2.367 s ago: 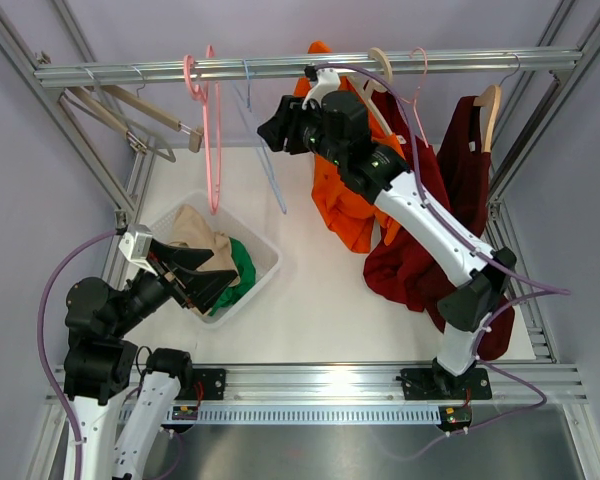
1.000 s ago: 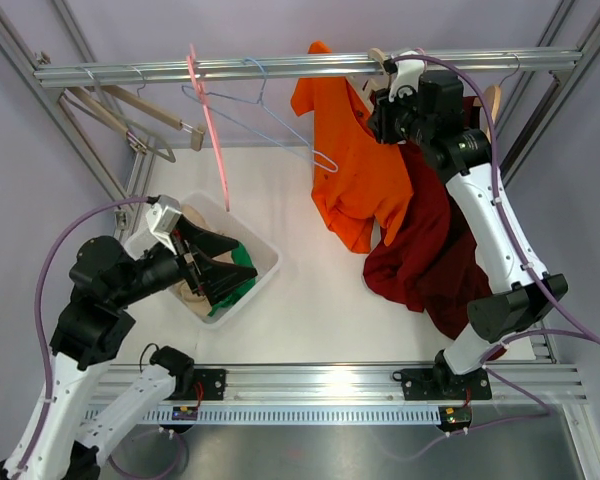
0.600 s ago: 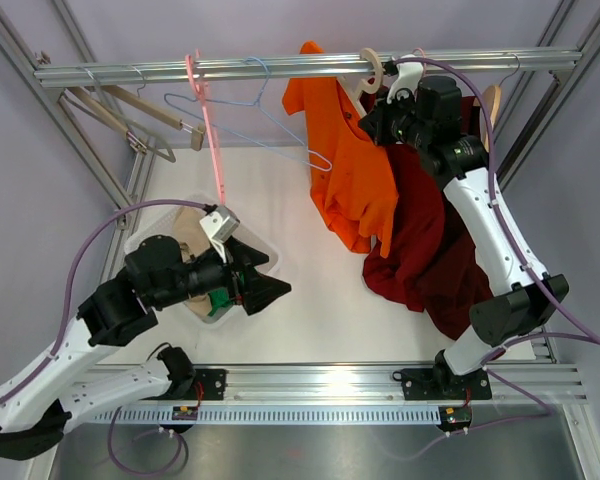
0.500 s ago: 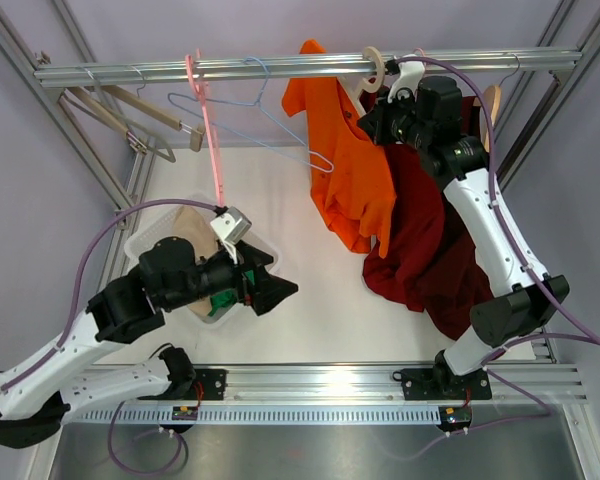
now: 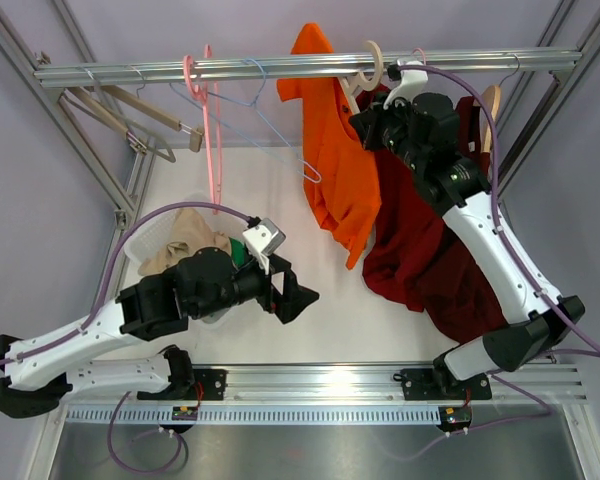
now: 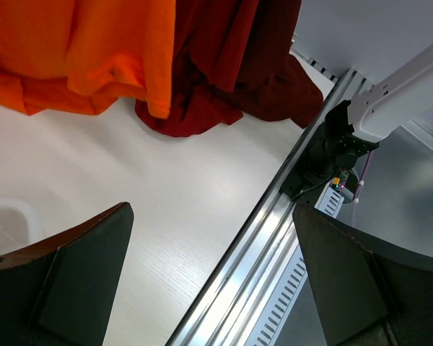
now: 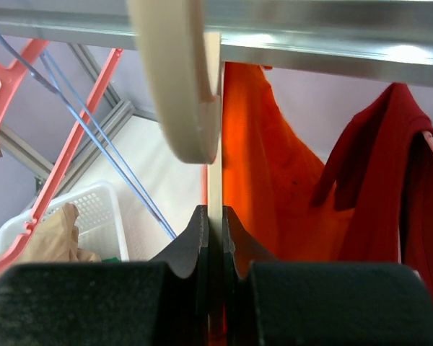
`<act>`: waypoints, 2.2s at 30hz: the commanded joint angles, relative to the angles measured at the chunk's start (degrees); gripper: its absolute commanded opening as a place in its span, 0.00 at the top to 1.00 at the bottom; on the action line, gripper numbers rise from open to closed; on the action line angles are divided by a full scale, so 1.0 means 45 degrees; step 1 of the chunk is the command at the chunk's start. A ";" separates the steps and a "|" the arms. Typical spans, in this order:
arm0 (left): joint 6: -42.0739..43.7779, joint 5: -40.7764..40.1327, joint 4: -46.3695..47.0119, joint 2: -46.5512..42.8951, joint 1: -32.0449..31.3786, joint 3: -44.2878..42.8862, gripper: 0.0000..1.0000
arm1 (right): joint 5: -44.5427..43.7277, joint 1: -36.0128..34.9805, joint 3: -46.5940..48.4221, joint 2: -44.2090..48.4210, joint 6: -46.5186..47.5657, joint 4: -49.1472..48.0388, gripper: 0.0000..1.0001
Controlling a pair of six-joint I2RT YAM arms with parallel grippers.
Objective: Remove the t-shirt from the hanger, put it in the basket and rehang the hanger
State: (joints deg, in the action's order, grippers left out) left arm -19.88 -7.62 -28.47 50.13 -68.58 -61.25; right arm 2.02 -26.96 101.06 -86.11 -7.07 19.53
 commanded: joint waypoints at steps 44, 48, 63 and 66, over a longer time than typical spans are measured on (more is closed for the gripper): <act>-0.0286 -0.3093 0.5096 0.5910 -0.5657 0.0369 1.00 | -0.6816 -0.3774 -0.7106 0.7808 -0.1925 -0.5568 1.00; -0.0700 -0.3015 0.5310 0.6885 -0.6420 0.0487 1.00 | -0.6952 -0.3775 -0.6386 0.6600 -0.2081 -0.6759 1.00; -0.0076 -0.3772 0.5159 0.6422 -0.6480 0.1230 1.00 | -0.3755 -0.3481 -0.2728 0.7273 -0.1652 -0.0792 1.00; 0.0977 -0.4475 0.4881 0.4919 -0.6421 0.0627 1.00 | -0.3730 -0.3481 -0.4166 0.8949 -0.1573 0.0717 1.00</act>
State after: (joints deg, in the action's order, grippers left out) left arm -18.92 -25.87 -5.63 78.54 -96.25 -56.47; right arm -16.43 -43.55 84.05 -54.59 -15.14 24.88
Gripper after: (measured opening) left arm 0.024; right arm 0.098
